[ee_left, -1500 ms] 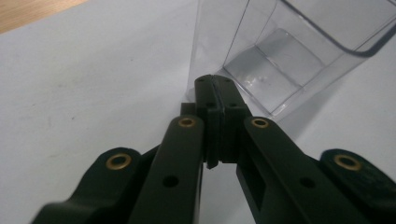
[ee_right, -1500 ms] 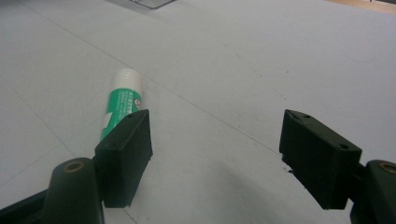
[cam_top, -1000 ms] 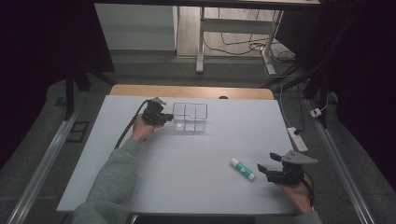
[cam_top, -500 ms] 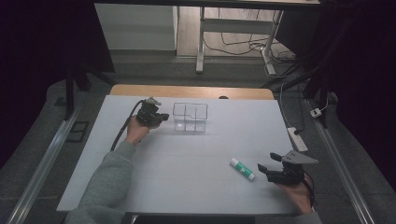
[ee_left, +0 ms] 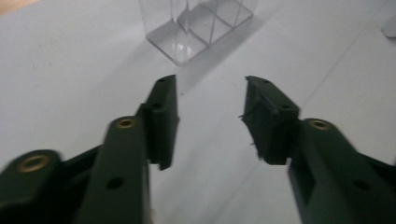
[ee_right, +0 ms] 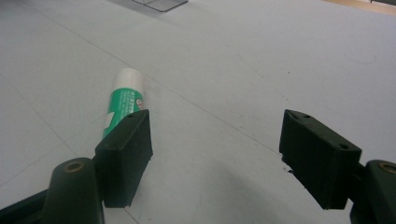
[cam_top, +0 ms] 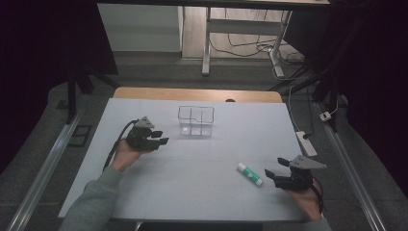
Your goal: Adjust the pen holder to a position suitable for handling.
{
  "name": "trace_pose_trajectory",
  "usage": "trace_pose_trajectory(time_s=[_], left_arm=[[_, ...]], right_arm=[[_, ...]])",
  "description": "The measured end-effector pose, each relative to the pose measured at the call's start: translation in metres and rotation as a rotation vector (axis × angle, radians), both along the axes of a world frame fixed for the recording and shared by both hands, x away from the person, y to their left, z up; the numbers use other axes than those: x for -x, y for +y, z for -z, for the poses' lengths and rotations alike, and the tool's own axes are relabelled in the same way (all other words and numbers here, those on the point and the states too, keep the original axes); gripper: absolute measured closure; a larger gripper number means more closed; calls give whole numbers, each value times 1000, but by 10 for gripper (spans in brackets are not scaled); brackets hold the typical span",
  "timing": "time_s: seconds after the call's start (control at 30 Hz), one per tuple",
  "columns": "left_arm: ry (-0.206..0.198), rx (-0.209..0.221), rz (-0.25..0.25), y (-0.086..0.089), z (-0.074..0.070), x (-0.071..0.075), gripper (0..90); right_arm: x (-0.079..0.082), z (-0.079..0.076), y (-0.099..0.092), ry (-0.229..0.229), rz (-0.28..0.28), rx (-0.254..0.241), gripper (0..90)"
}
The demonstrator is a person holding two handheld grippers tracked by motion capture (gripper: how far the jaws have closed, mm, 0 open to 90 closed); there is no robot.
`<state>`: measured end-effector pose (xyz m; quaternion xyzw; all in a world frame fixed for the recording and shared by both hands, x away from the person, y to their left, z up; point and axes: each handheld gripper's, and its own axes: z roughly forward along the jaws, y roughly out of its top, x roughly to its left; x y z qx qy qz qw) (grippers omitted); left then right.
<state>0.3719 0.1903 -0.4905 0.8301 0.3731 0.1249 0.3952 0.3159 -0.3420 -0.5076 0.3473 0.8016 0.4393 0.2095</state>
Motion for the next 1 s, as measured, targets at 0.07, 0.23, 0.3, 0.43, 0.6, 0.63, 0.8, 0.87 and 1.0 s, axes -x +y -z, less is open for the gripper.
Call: trace_pose_trajectory(time_s=[0.07, 0.23, 0.3, 0.43, 0.6, 0.63, 0.8, 0.87, 1.0], left_arm=[[4, 6, -19, 4, 2, 10, 467], [-3, 5, -28, 10, 7, 33, 394], [-10, -8, -26, 10, 7, 40, 376], [-32, 14, -31, 13, 5, 54, 361], [-49, 7, -39, 17, 9, 70, 330], [-51, 13, -45, 18, 10, 73, 327], [-47, 27, -65, 25, 17, 85, 310], [-42, 23, -70, 28, 19, 87, 309], [-47, 21, -86, 31, 19, 88, 304]], right_arm=[[0, 0, 1, 0, -2, 5, 255], [0, 0, 1, -2, -7, 2, 255], [0, 0, 2, -1, -9, 4, 255], [1, 0, 2, 0, -12, 8, 255], [1, 0, 2, 2, -14, 6, 255], [1, 0, 2, 1, -14, 7, 255], [2, 0, 2, 2, -21, 7, 258], [2, 0, 2, 3, -23, 8, 258], [1, 1, 3, 5, -24, 11, 259]])
